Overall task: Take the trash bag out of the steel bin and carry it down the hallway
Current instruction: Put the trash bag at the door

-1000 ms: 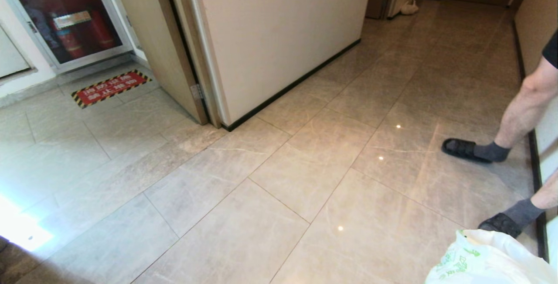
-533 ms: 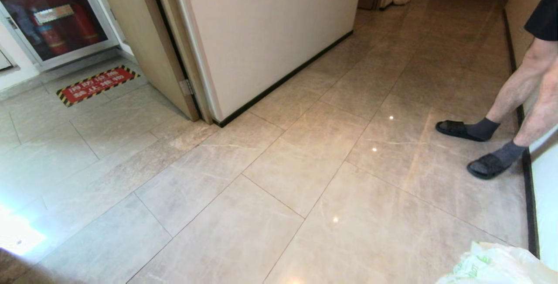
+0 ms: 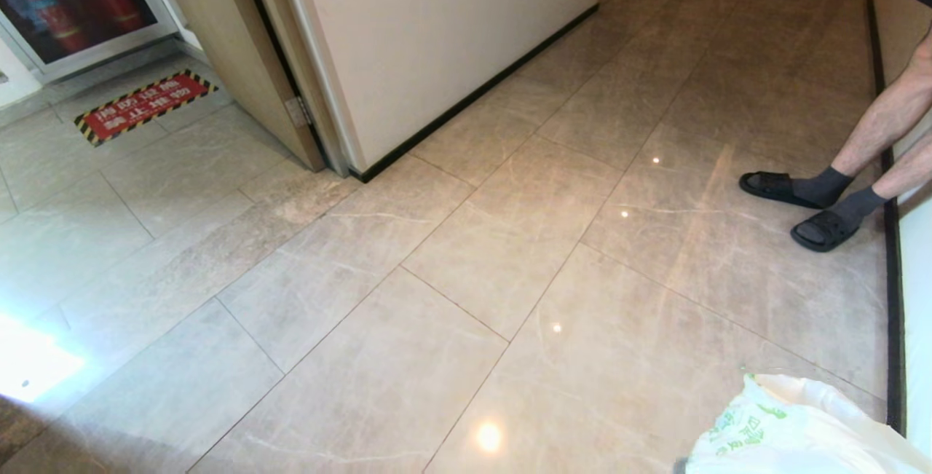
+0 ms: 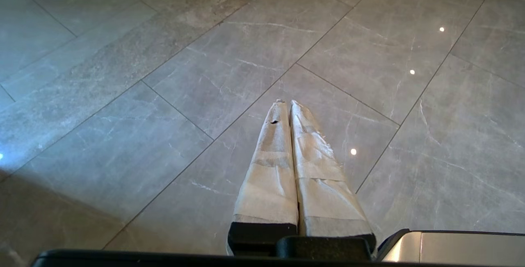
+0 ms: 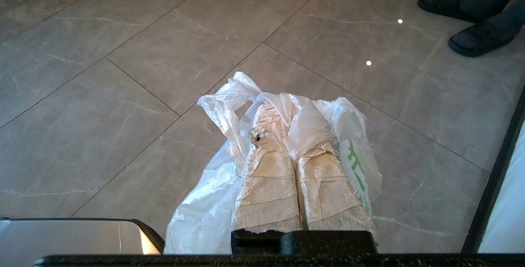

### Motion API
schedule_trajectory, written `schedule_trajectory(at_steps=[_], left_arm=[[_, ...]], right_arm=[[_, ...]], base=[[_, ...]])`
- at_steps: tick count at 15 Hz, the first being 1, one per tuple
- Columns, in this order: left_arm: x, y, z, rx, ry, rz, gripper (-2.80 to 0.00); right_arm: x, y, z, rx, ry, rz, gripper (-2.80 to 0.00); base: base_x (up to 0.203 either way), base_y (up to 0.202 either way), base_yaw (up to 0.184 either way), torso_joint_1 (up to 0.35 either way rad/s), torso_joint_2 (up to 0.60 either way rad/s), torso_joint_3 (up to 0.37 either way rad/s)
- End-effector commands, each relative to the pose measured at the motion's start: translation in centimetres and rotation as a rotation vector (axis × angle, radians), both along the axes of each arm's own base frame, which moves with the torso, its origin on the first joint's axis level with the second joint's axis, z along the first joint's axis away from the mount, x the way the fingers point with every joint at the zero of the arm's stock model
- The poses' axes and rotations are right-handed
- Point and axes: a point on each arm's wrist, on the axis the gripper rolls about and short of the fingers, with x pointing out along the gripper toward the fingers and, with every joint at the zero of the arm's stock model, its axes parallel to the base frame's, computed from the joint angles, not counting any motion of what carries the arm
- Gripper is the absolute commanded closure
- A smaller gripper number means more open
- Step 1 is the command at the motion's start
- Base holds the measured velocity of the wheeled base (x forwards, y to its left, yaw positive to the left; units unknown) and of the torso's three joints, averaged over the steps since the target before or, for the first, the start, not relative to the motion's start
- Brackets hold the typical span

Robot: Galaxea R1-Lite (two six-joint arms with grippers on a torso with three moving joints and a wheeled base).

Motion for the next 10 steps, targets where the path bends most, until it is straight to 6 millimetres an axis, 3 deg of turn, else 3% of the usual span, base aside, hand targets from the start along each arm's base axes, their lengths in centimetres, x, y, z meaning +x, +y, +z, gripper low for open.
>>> schedule_trajectory(at_steps=[1,10], left_arm=[[0.0,0.0,0.01,-0.001,-0.001,0.0,0.0],[0.0,0.0,-0.01,-0.001,0.001,0.0,0.0]], right_arm=[[0.01,0.0,0.01,-0.001,0.001,0.0,0.0],[0.0,0.0,0.02,-0.001,0.002,0.0,0.0]], base=[[0.0,0.0,0.0,0.002,0.0,-0.204],[0.0,0.0,0.0,0.003,0.0,-0.196]])
